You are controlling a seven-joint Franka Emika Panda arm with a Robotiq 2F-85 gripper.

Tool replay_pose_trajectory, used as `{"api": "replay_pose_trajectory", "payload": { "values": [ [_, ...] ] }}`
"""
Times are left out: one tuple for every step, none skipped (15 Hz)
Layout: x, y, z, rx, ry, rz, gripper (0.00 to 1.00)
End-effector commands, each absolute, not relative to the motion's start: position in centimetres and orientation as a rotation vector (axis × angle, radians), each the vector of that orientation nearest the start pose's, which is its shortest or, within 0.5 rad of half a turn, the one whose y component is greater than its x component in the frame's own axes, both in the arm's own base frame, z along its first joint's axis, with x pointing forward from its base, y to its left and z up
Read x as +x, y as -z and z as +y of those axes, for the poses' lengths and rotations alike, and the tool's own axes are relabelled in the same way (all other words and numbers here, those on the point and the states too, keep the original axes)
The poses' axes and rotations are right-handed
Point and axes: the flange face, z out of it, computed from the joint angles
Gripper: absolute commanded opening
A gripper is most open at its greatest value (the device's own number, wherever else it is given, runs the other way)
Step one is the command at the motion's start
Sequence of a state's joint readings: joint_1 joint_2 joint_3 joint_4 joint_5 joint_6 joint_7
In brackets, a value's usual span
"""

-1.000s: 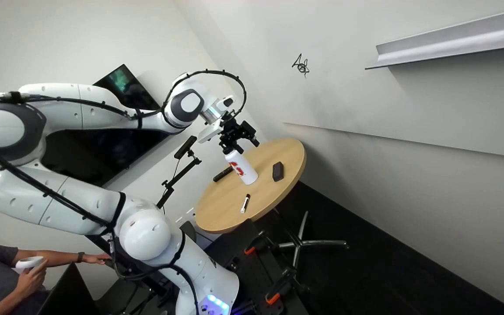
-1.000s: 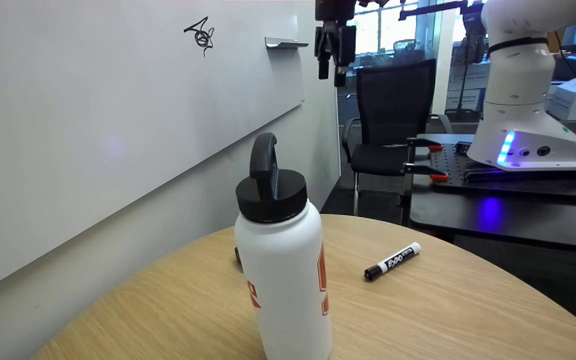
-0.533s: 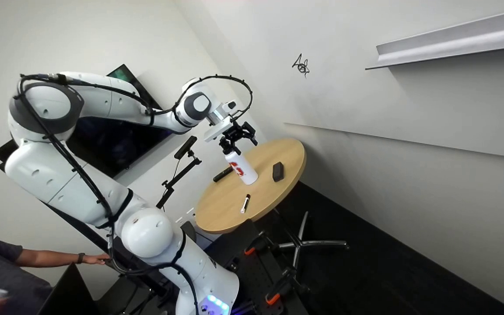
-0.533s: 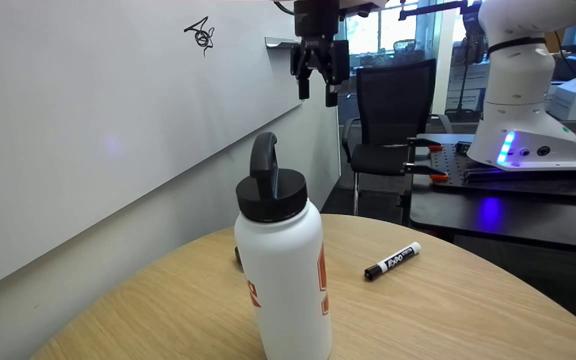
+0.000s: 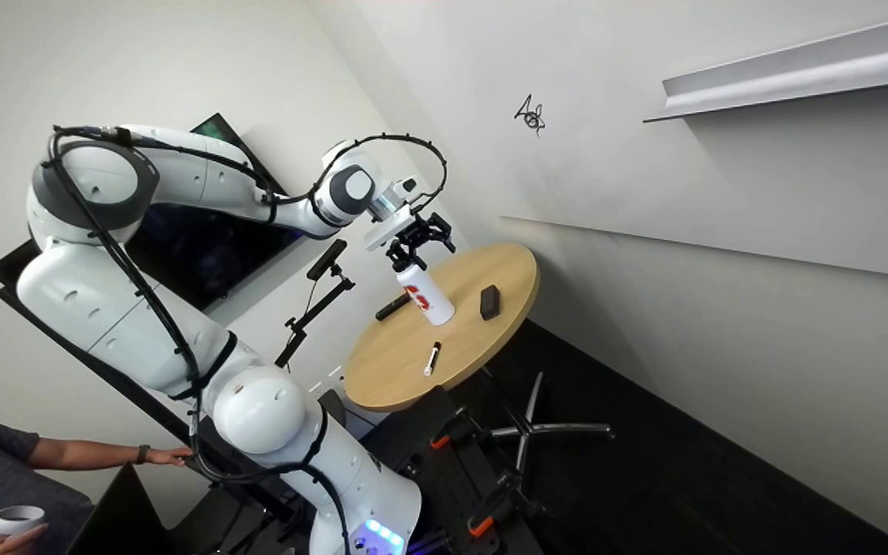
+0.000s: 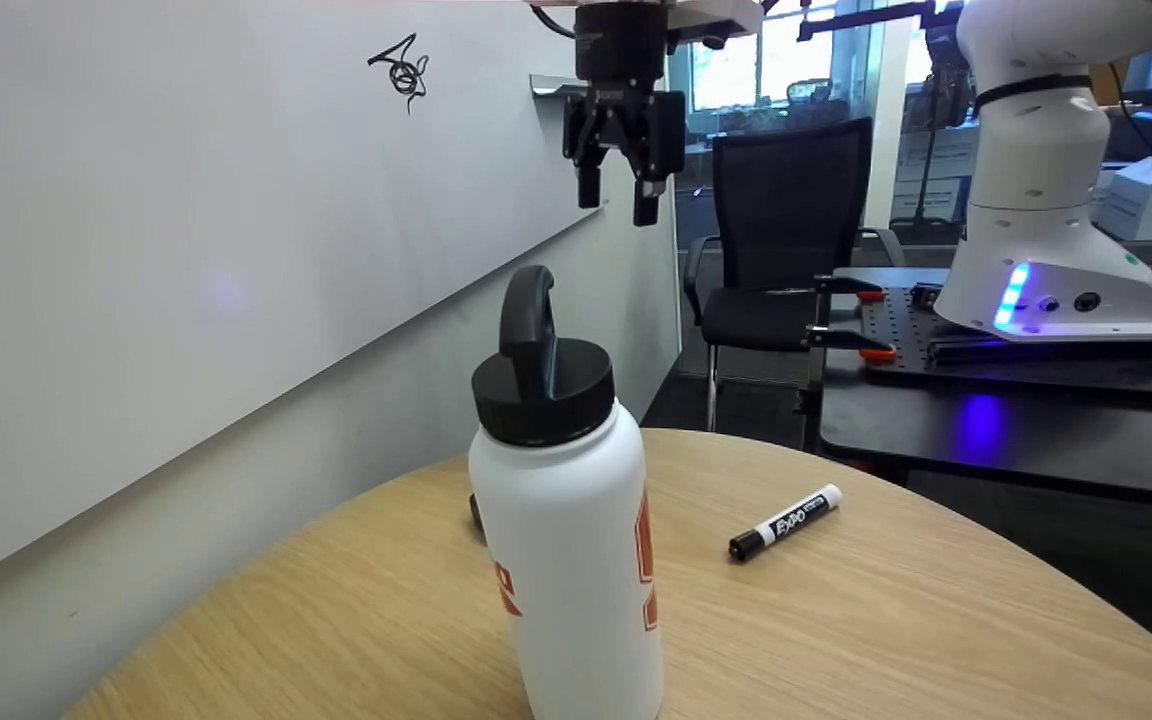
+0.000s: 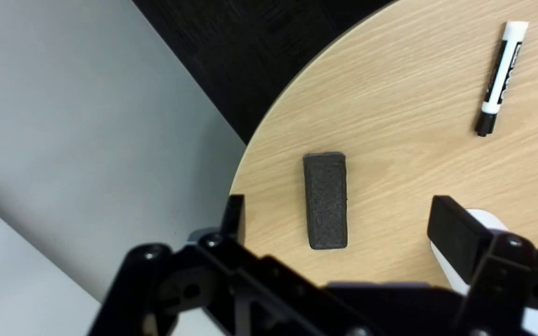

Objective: Pick up the duster and rub the white board

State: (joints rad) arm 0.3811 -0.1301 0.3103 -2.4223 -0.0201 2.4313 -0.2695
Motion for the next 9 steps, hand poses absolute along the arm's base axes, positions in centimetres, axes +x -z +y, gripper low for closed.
{"api": "replay_pose_trajectory", "payload": {
  "values": [
    [39.0,-34.5,34.4,-2.697,0.282,-1.563,1.0],
    [39.5,-33.6,35.3,-2.67,0.296,-1.583,1.0],
    [40.0,-32.7,36.0,-2.647,0.305,-1.597,1.0],
    [40.6,-31.8,36.6,-2.632,0.316,-1.609,1.0],
    [41.3,-30.7,37.1,-2.615,0.318,-1.622,1.0],
    [42.0,-29.6,37.5,-2.606,0.317,-1.628,1.0],
    [42.7,-28.6,37.8,-2.601,0.317,-1.632,1.0],
    [43.2,-27.7,38.2,-2.592,0.313,-1.642,1.0],
    [43.7,-26.7,38.5,-2.587,0.311,-1.641,1.0]
  ]
}}
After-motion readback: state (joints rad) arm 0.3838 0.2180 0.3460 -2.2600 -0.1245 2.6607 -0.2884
